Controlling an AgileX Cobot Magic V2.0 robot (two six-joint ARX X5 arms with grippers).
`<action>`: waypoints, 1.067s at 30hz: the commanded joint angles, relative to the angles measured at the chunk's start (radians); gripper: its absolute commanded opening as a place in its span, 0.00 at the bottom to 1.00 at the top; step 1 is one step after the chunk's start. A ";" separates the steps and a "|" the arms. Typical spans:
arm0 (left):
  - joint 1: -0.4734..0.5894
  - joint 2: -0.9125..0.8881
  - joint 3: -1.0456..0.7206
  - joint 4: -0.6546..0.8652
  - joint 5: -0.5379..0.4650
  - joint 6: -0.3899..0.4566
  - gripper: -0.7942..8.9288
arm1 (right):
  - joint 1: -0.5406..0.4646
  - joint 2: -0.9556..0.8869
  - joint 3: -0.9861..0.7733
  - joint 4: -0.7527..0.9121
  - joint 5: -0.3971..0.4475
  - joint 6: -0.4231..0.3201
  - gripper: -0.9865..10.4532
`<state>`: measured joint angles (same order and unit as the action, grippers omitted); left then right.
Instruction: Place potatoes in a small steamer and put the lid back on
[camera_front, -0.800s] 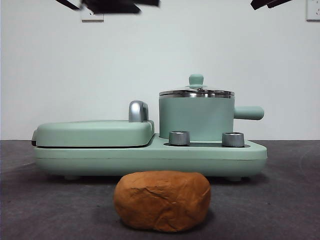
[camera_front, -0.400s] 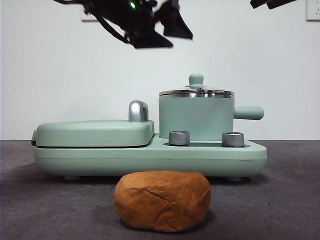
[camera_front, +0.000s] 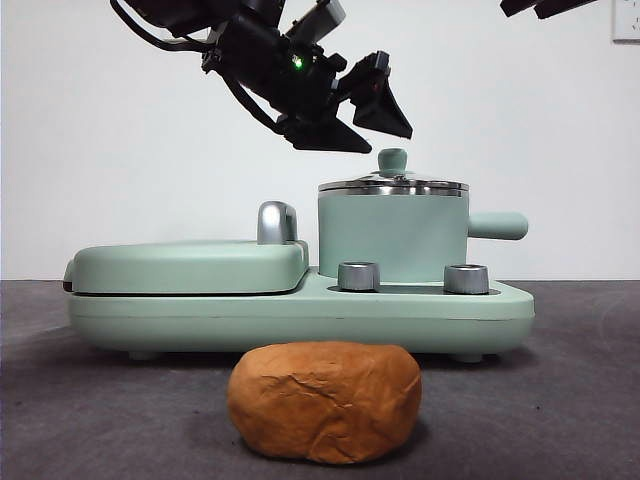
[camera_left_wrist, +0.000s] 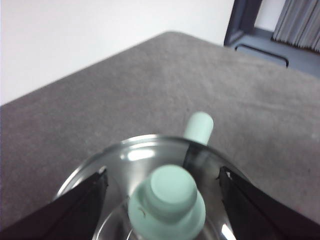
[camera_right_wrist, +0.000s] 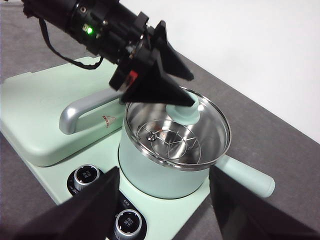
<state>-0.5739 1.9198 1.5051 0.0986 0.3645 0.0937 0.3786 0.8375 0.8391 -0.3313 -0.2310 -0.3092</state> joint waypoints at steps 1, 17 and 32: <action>-0.010 0.023 0.026 0.005 0.000 0.098 0.45 | 0.004 0.004 0.018 0.010 0.004 0.015 0.33; -0.018 0.086 0.026 0.004 -0.001 0.148 0.45 | 0.004 0.004 0.018 0.016 0.004 0.015 0.33; -0.018 0.086 0.026 0.074 -0.001 0.122 0.24 | 0.004 0.004 0.018 0.016 0.004 0.014 0.33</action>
<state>-0.5816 1.9785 1.5066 0.1596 0.3664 0.2203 0.3786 0.8375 0.8391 -0.3252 -0.2306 -0.3088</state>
